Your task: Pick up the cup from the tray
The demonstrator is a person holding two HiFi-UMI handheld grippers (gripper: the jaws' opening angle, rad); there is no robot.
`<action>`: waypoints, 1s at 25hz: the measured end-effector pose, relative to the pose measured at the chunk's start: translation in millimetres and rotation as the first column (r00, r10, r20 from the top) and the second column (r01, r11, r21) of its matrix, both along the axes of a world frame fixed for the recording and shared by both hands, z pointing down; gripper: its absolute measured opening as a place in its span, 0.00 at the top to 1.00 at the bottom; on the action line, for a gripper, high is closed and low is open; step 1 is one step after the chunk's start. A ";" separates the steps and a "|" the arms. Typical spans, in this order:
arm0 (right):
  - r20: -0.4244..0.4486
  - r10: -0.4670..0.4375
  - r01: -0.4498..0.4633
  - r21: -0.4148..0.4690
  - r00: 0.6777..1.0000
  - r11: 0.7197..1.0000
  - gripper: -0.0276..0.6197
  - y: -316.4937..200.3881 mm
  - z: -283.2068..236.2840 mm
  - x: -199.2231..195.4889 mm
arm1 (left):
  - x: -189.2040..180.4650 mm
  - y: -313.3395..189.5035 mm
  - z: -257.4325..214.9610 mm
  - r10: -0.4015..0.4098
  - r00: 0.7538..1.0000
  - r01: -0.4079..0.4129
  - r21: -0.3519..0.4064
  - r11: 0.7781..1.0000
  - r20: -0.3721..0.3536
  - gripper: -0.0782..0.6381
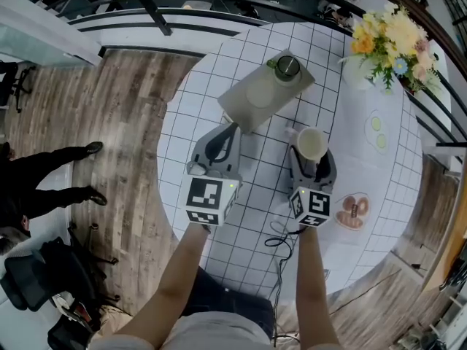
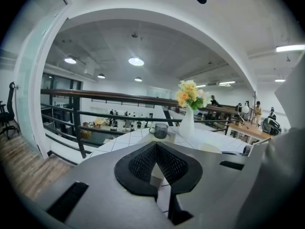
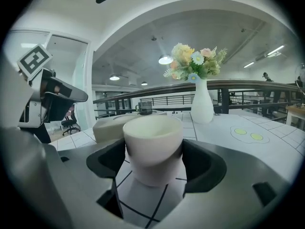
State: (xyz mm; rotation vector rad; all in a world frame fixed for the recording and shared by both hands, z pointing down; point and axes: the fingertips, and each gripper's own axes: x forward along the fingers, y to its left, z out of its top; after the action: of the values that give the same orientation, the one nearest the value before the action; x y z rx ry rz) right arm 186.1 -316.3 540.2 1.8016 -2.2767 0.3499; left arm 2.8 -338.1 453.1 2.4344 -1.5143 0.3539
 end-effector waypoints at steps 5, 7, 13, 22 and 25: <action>0.031 0.008 -0.008 -0.006 0.999 1.000 0.45 14.0 -13.8 2.7 | 0.3 1.9 -10.1 0.003 1.000 -0.002 0.022 1.000 -0.011 0.88; 0.046 0.011 -0.012 0.006 0.999 1.000 0.45 24.5 -25.0 2.7 | 0.9 2.4 -14.4 0.007 1.000 -0.006 0.032 0.999 -0.009 0.88; 0.141 0.055 -0.068 0.088 0.989 0.994 0.45 50.3 -64.9 -6.2 | 3.9 4.3 -20.5 0.017 0.997 -0.015 0.020 1.000 -0.074 0.88; 0.191 0.072 -0.092 0.099 0.979 0.991 0.45 69.6 -78.0 -26.8 | 9.3 -4.7 -30.9 0.033 0.997 -0.028 0.074 0.997 -0.067 0.87; 0.206 0.073 -0.097 0.109 0.976 0.989 0.45 74.3 -82.7 -29.6 | 14.3 -20.2 -31.5 0.065 0.998 -0.063 0.090 0.994 -0.021 0.78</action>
State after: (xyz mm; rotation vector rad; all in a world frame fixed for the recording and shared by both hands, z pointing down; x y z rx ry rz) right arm 156.6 -242.0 457.5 2.0110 -2.4054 0.4386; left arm 17.1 -358.3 421.6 2.5517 -1.4752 0.2739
